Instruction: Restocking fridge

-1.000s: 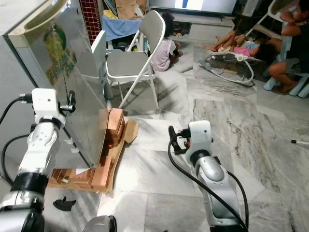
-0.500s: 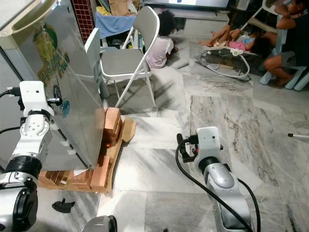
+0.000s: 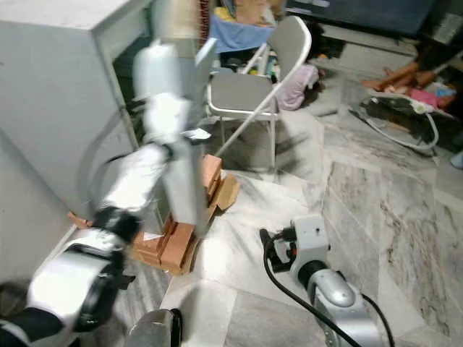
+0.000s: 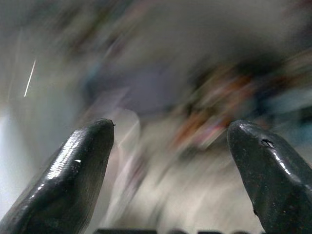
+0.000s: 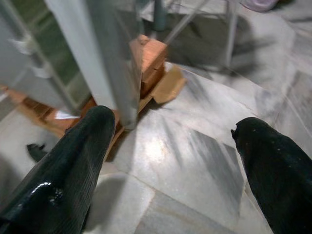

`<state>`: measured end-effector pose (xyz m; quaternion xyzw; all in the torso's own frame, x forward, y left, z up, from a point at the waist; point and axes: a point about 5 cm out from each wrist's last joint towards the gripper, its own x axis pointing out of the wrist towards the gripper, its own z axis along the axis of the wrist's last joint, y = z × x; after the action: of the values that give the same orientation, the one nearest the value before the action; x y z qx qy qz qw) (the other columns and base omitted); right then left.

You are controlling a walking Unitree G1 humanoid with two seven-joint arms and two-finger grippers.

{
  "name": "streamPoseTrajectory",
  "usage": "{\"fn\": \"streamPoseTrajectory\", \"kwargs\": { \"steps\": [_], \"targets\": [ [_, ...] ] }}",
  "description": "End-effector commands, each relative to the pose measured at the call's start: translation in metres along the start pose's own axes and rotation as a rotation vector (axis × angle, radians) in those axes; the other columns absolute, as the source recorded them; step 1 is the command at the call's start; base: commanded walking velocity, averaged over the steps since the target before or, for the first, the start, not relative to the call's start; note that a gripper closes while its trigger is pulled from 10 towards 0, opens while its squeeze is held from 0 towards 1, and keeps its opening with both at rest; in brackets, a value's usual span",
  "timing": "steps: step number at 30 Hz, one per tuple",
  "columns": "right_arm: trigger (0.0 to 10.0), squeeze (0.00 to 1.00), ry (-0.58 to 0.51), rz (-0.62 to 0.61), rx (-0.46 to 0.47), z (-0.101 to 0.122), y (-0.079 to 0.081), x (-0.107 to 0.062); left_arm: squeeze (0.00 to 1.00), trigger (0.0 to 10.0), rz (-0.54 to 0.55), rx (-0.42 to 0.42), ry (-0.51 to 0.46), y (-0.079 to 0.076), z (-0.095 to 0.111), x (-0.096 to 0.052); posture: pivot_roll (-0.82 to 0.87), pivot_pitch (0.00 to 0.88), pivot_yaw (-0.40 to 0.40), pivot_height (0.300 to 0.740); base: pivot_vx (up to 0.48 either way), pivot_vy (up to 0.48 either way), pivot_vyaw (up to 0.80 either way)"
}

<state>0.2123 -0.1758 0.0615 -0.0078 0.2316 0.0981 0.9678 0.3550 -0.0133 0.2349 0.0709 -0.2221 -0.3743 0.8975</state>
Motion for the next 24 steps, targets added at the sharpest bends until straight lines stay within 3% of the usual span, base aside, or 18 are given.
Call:
{"fn": "streamPoseTrajectory", "kwargs": {
  "steps": [1,3,5,6,7,10,11,16,17,18,20,24],
  "targets": [
    [10.0,0.00,0.015,-0.045,0.006,-0.017,-0.014,0.005,0.00,10.0,-0.088,0.028,-0.053,-0.020,0.009,0.007,-0.03,0.026,-0.039,0.740,0.000,0.000,0.00],
    [10.0,0.00,0.022,-0.049,0.008,-0.024,-0.017,0.009,0.00,10.0,-0.068,0.026,-0.040,-0.017,0.004,0.004,-0.03,0.025,-0.034,0.740,0.000,0.000,0.00],
    [10.0,0.00,0.066,-0.064,0.029,-0.048,-0.024,0.018,0.00,10.0,0.004,0.013,0.019,-0.001,-0.011,-0.008,-0.03,0.034,-0.026,0.740,0.000,0.000,0.00],
    [10.0,0.00,0.066,-0.064,0.029,-0.048,-0.024,0.018,0.00,10.0,0.004,0.013,0.019,-0.001,-0.011,-0.008,-0.03,0.034,-0.026,0.740,0.000,0.000,0.00],
    [10.0,0.00,0.094,-0.075,0.039,-0.065,-0.028,0.024,0.00,10.0,0.066,-0.025,0.051,0.014,-0.019,-0.020,-0.03,0.044,-0.021,0.740,0.000,0.000,0.00],
    [10.0,0.00,0.124,-0.086,0.051,-0.088,-0.031,0.029,0.00,10.0,0.131,-0.032,0.088,0.031,-0.029,-0.042,-0.02,0.033,-0.020,0.740,0.000,0.000,0.00],
    [10.0,0.00,0.095,-0.090,0.054,-0.089,-0.033,0.032,0.00,10.0,0.179,-0.026,0.120,0.040,-0.037,-0.060,-0.01,0.032,-0.019,0.740,0.000,0.000,0.00],
    [10.0,0.00,0.029,-0.093,0.061,-0.075,-0.036,0.045,0.00,10.0,0.295,-0.019,0.187,0.053,-0.053,-0.094,0.00,0.029,-0.013,0.740,0.000,-0.352,0.00],
    [10.0,0.00,0.026,-0.100,0.074,-0.074,-0.038,0.050,0.00,10.0,0.349,-0.025,0.216,0.056,-0.058,-0.108,0.00,0.025,-0.011,0.740,0.000,-0.472,0.00],
    [10.0,0.00,0.026,-0.100,0.074,-0.074,-0.038,0.050,0.00,10.0,0.349,-0.025,0.216,0.056,-0.058,-0.108,0.00,0.025,-0.011,0.740,0.000,-0.472,0.00],
    [10.0,0.00,0.010,-0.114,0.081,-0.068,-0.040,0.057,0.00,10.0,0.400,-0.025,0.250,0.055,-0.063,-0.131,0.01,0.023,-0.011,0.740,0.000,-0.463,0.00],
    [10.0,0.00,-0.054,-0.096,0.064,-0.051,-0.035,0.066,0.00,10.0,0.380,-0.013,0.275,0.049,-0.065,-0.146,0.01,0.021,-0.011,0.740,0.000,-0.442,0.00]
  ]
}}
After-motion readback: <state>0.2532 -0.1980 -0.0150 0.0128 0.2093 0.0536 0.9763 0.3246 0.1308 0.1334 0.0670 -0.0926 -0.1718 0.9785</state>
